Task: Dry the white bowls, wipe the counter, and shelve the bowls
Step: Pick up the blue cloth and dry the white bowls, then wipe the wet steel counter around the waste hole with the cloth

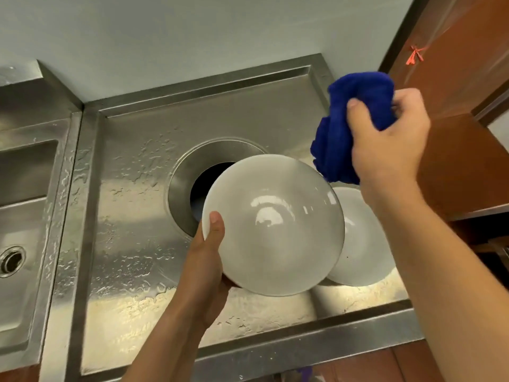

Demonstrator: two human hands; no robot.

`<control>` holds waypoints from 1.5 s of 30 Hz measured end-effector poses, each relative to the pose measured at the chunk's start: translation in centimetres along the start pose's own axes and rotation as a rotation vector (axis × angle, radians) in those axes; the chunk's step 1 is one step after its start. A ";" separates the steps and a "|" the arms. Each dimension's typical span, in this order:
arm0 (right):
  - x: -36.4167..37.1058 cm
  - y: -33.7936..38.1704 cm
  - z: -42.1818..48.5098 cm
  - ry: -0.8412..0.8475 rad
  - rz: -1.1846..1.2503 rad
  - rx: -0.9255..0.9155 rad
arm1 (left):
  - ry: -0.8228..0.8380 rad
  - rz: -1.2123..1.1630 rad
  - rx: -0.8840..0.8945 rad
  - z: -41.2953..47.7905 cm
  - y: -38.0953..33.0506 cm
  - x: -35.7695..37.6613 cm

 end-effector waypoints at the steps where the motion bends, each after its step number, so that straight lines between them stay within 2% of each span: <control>1: -1.1 -0.7 -0.1 -0.006 0.181 0.152 | -0.017 0.011 0.004 0.4 0.1 0.2; 4: -3.5 -2.4 -1.0 -0.025 0.529 0.471 | -0.011 0.072 0.034 1.5 0.0 2.1; 7: -5.6 -3.0 -1.2 -0.060 0.637 0.563 | 0.007 0.139 0.104 2.5 0.4 4.2; 15: -9.6 -6.1 -0.8 -0.105 0.616 0.580 | 0.039 0.341 0.195 4.5 4.7 9.7; 23: -9.5 -9.7 -2.0 -0.072 0.559 0.608 | 0.007 0.533 0.272 6.5 7.6 11.8; 36: -7.9 -11.4 -2.1 0.010 0.559 0.656 | -0.077 1.013 0.475 6.3 6.8 13.3; 45: -5.4 -10.7 -2.8 0.096 0.471 0.636 | -0.035 1.084 0.461 6.8 7.3 12.3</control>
Point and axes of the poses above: each hand's wrist, its own z-axis towards the middle knuckle, its own x-axis out of the palm, y = z × x, the point moved 6 cm from there along z, towards the middle knuckle, and after that the axes turned 4 degrees about -y, right-handed, at the moved point
